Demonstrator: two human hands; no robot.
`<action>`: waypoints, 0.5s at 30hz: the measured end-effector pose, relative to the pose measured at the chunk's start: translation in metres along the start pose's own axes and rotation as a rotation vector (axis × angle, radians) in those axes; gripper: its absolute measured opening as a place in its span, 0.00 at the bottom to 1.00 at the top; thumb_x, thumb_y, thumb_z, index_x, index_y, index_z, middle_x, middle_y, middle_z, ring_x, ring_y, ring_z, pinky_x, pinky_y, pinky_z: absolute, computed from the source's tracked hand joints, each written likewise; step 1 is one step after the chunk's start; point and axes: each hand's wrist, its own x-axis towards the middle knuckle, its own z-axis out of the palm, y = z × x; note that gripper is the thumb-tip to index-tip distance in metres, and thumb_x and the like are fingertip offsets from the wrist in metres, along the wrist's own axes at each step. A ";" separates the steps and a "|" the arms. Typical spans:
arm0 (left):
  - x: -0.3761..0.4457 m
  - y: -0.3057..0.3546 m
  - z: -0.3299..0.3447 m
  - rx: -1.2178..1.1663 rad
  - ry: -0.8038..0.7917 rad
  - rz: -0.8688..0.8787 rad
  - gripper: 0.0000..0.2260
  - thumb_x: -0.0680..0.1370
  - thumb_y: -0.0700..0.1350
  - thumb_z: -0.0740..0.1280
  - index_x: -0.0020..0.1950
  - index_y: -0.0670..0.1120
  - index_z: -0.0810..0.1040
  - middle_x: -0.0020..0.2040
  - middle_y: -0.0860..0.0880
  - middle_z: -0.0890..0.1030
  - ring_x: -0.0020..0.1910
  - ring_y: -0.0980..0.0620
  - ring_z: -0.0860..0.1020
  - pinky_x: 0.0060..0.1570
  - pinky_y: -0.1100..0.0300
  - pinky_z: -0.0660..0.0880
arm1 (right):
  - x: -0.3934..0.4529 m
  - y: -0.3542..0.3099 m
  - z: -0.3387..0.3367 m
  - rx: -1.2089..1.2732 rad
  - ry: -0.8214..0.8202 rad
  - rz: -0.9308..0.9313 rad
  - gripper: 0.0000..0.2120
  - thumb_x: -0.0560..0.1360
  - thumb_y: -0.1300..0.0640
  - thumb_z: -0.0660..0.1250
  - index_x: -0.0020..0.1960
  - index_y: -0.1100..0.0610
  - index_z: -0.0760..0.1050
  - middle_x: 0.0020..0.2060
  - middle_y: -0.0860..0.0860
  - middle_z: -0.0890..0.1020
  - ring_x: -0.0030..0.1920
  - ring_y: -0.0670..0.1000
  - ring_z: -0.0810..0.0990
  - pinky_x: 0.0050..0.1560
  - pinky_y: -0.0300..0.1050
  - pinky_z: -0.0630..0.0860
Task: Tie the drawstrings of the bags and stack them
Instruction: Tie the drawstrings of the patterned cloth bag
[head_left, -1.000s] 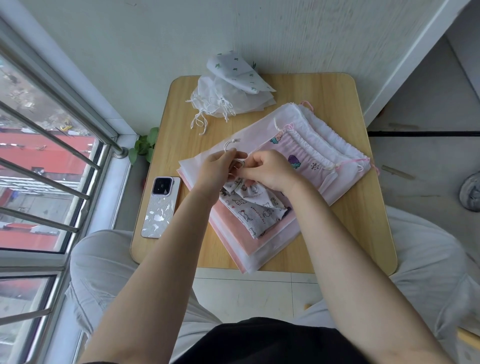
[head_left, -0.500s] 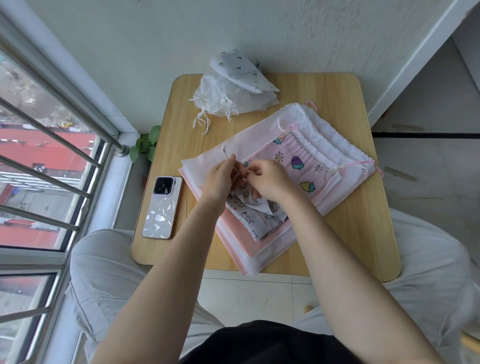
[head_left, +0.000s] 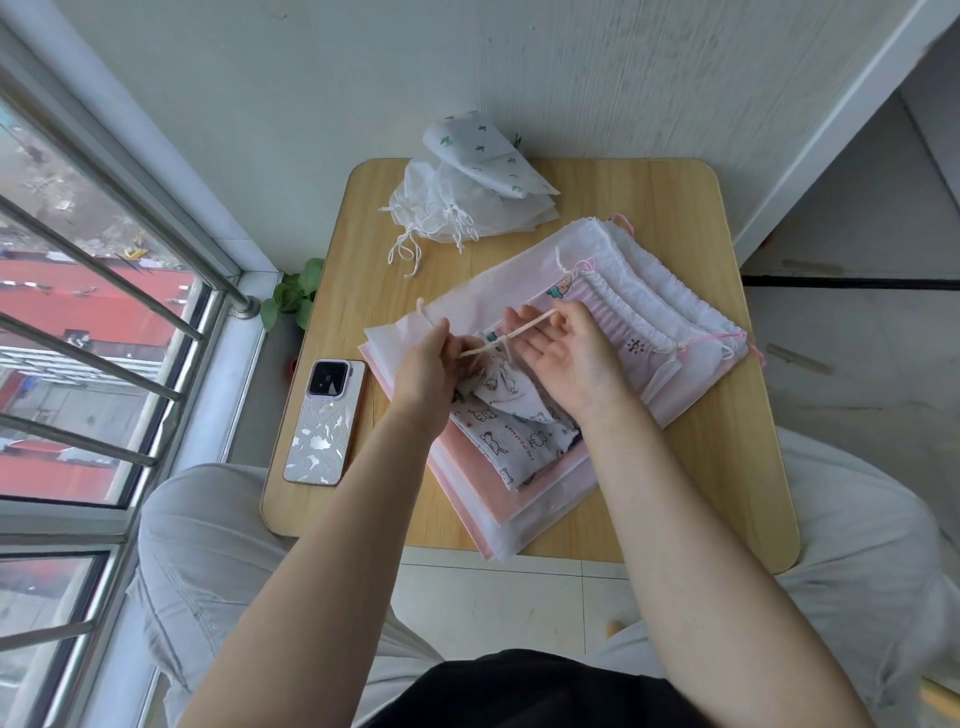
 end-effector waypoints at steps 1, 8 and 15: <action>0.000 0.002 -0.003 -0.119 0.003 0.002 0.22 0.84 0.48 0.55 0.29 0.46 0.63 0.38 0.43 0.80 0.42 0.43 0.79 0.54 0.51 0.72 | 0.001 0.002 -0.001 0.032 0.003 -0.003 0.14 0.80 0.60 0.59 0.36 0.57 0.65 0.34 0.56 0.78 0.42 0.56 0.83 0.59 0.56 0.78; -0.003 0.018 -0.020 -0.618 0.057 -0.033 0.21 0.84 0.49 0.55 0.30 0.46 0.63 0.26 0.50 0.62 0.24 0.52 0.68 0.28 0.63 0.69 | 0.006 -0.009 0.002 -0.320 0.137 -0.040 0.17 0.82 0.53 0.57 0.35 0.53 0.62 0.24 0.48 0.63 0.23 0.46 0.58 0.21 0.39 0.56; -0.003 0.030 -0.002 0.187 0.292 0.146 0.21 0.81 0.49 0.58 0.28 0.50 0.60 0.22 0.53 0.60 0.21 0.54 0.57 0.23 0.64 0.57 | 0.000 -0.003 0.015 -1.246 0.226 -0.367 0.17 0.81 0.53 0.56 0.35 0.55 0.59 0.28 0.49 0.64 0.29 0.48 0.62 0.31 0.43 0.60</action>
